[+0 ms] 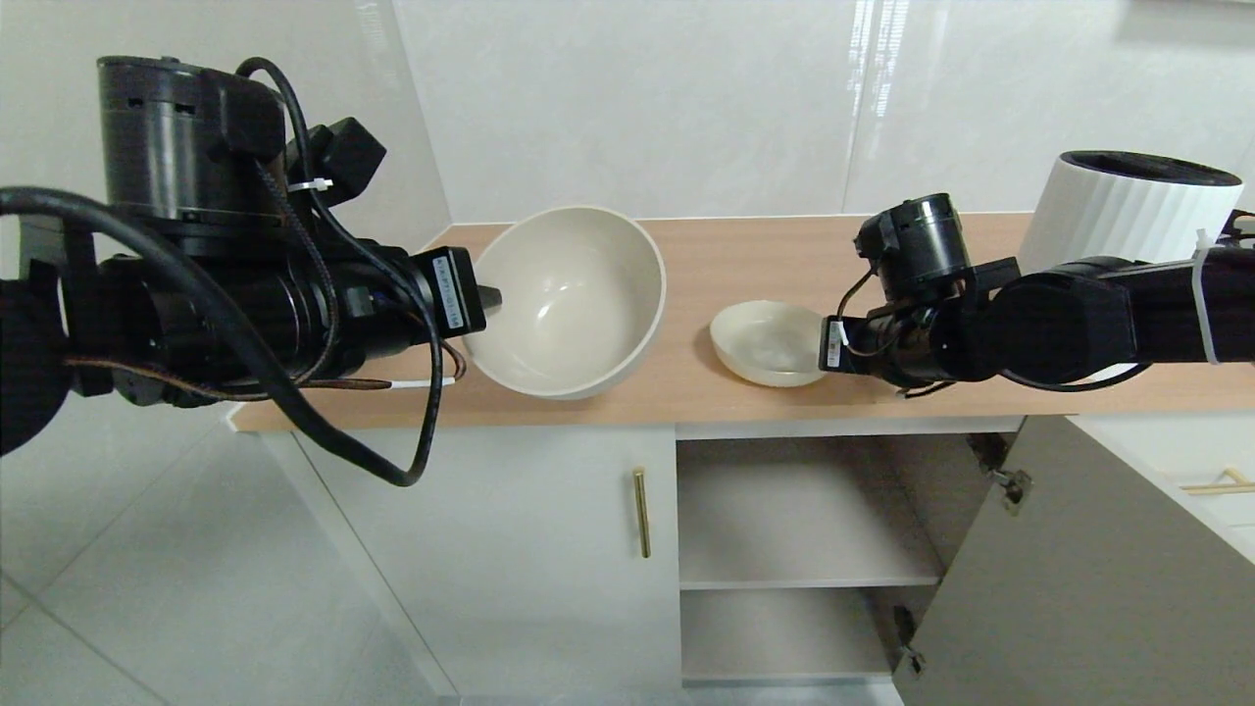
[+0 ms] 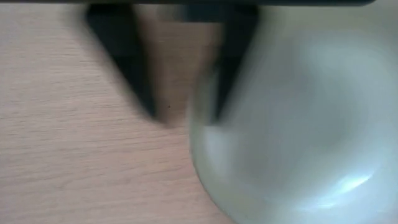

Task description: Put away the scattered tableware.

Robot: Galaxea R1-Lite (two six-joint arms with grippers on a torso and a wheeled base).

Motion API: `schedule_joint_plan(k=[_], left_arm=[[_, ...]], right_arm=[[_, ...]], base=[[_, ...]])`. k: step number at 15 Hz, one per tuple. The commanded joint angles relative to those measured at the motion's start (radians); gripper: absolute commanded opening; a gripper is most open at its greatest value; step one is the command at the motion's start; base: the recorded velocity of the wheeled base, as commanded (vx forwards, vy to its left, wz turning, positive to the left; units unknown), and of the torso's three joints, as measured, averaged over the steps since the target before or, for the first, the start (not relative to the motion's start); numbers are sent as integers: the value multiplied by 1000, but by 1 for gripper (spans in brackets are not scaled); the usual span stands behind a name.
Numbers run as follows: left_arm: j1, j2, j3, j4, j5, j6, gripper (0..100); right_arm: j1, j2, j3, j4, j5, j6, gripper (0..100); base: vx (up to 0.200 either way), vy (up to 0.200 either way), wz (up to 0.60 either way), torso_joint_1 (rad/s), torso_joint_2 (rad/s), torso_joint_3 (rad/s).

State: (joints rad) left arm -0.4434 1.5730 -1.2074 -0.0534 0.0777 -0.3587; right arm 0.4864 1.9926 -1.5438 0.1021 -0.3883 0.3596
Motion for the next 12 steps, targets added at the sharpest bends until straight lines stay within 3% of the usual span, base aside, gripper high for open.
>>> schedule_joint_plan(k=[1,6,10,12], left_arm=[[0,-4,0,0,1,0,0],[3,-19,20,0,1,0,0],[6,-67,114,0,-19,1,0],[6,-88,164,-3,-30,4,0]], right_arm=[[1,14,-7,-7,-1,2,0],[0,-127,22,-4,17,53,0],[0,-367,232,7,212,52,0],[0,-402,294,28,246,50,0]], base=[[0,0,0,0,0,0],[0,0,0,0,0,0],[0,0,0,0,0,0],[0,0,0,0,0,0]])
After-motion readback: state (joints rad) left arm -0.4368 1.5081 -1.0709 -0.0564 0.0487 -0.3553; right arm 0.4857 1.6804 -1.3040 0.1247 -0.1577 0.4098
